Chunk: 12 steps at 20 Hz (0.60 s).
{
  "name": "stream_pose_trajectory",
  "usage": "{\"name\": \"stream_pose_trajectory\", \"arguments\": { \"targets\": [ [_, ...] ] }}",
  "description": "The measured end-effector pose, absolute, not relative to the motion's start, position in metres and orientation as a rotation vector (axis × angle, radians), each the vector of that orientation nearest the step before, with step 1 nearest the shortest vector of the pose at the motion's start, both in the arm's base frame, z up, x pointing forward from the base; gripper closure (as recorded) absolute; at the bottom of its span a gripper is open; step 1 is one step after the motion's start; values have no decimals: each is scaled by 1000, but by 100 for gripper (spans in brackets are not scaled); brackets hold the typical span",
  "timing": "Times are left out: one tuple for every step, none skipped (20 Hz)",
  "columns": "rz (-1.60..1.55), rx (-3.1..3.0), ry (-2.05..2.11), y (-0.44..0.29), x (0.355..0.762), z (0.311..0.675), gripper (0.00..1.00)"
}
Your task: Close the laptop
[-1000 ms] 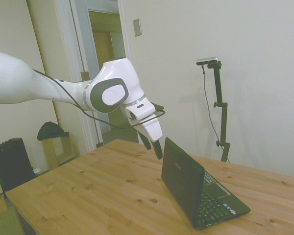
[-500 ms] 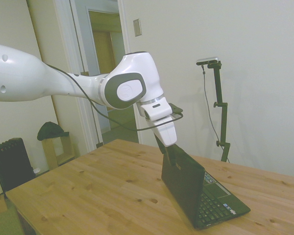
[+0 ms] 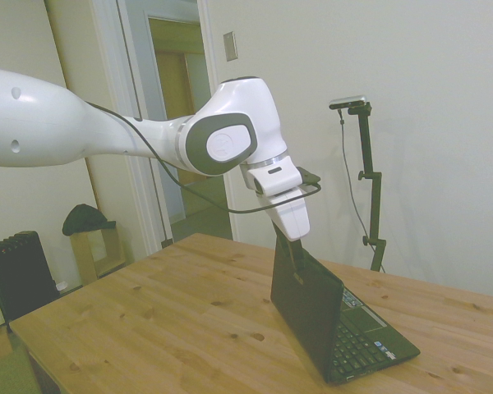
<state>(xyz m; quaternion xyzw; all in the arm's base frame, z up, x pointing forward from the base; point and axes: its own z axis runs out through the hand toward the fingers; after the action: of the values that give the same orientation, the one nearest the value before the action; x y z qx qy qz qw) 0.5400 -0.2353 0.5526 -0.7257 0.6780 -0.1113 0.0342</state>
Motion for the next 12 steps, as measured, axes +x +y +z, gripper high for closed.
{"name": "stream_pose_trajectory", "arguments": {
  "targets": [
    [-342, -2231, 2087, -236, 540, 552, 100],
    [-341, -2229, 2091, -239, 539, 552, 100],
    [-340, -2227, 2094, -241, 539, 552, 100],
    [-337, -2226, 2097, -244, 538, 551, 100],
    [-336, -2223, 2101, -247, 538, 550, 100],
    [-334, -2220, 2105, -250, 537, 549, 100],
    [-333, -2218, 2108, -252, 537, 549, 100],
    [-335, -2216, 2111, -253, 538, 549, 100],
    [-337, -2214, 2114, -255, 538, 549, 100],
    [-339, -2211, 2118, -259, 539, 549, 100],
    [-341, -2208, 2125, -263, 539, 549, 100],
    [-345, -2206, 2130, -269, 538, 549, 100]
  ]
}}
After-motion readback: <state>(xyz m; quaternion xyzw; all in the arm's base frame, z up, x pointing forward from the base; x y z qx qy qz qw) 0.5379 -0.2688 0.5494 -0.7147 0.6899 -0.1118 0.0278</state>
